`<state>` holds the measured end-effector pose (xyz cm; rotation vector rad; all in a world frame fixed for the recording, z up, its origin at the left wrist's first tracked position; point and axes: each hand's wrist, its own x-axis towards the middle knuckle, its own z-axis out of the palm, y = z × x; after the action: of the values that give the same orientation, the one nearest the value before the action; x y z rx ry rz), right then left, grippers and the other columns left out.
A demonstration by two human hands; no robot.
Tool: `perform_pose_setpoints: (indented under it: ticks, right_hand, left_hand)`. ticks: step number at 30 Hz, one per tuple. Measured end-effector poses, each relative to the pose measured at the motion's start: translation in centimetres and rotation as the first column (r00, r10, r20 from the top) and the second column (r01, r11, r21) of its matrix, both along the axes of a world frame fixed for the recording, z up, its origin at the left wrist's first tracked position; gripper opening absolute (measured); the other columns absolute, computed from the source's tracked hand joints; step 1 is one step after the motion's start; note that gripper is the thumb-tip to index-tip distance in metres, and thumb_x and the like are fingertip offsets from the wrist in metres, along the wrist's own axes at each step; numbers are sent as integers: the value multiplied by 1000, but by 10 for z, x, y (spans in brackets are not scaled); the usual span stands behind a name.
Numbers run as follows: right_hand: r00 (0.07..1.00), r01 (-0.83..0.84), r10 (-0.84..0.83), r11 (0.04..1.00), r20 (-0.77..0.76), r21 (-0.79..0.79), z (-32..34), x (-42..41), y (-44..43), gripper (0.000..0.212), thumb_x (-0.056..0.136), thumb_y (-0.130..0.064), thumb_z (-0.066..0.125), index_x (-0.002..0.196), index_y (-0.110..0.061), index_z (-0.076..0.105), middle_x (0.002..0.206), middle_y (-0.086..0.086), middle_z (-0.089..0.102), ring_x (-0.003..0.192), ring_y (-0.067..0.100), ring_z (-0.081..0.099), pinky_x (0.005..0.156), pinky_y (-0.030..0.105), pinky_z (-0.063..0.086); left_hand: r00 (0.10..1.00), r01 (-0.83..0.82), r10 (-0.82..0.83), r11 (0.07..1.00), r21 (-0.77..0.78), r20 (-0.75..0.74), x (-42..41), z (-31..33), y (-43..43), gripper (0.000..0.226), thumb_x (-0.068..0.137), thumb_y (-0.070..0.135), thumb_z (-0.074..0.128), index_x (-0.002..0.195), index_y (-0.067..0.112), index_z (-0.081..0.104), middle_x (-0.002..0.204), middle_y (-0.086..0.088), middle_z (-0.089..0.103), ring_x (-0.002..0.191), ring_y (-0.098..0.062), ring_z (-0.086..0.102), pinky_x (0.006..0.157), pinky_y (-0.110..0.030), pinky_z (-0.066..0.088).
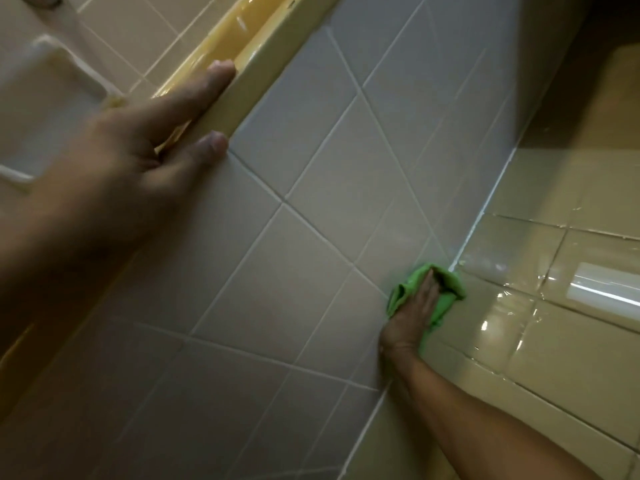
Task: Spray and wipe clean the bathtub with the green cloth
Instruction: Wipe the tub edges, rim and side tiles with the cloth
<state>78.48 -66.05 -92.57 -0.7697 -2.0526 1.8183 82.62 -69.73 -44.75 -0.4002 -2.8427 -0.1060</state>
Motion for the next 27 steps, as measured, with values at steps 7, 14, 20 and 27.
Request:
perform_pose_setpoints:
  ticks: [7,14,20,27]
  right_hand:
    - [996,-31,48,977,79,-212,94,-19,22,61,107,-42,25,162,-17,16,170,14,14,157,30,10,124,36,1]
    - [981,-159,147,984,-130,-85,252,24,6,66,90,-75,6,151,-57,-11,171,-10,-6,158,19,-6,120,65,-2]
    - [888,-223,264,963,-377,149,342,93,-30,68,93,-71,9,153,-51,-13,170,-6,-15,156,24,-21,116,73,-8]
    - [801,-219,358,921,-480,322,340,176,-79,70,97,-66,24,160,-44,5,171,-2,-11,157,30,-16,112,77,-3]
  left_hand:
    - [1000,24,-24,999,-22,-8,31,2,-28,53,99,48,54,146,66,37,130,62,34,122,30,41,102,3,29]
    - [999,-28,27,999,-29,-43,120,0,-78,55,100,30,55,153,40,45,154,25,43,139,11,40,112,-1,24]
    - [994,-83,85,996,29,-68,200,-4,-121,52,101,25,58,151,33,50,155,17,47,141,10,39,114,-5,27]
    - [989,-120,129,985,120,-68,236,-3,-129,49,100,24,58,138,55,52,149,32,47,137,16,41,113,-4,27]
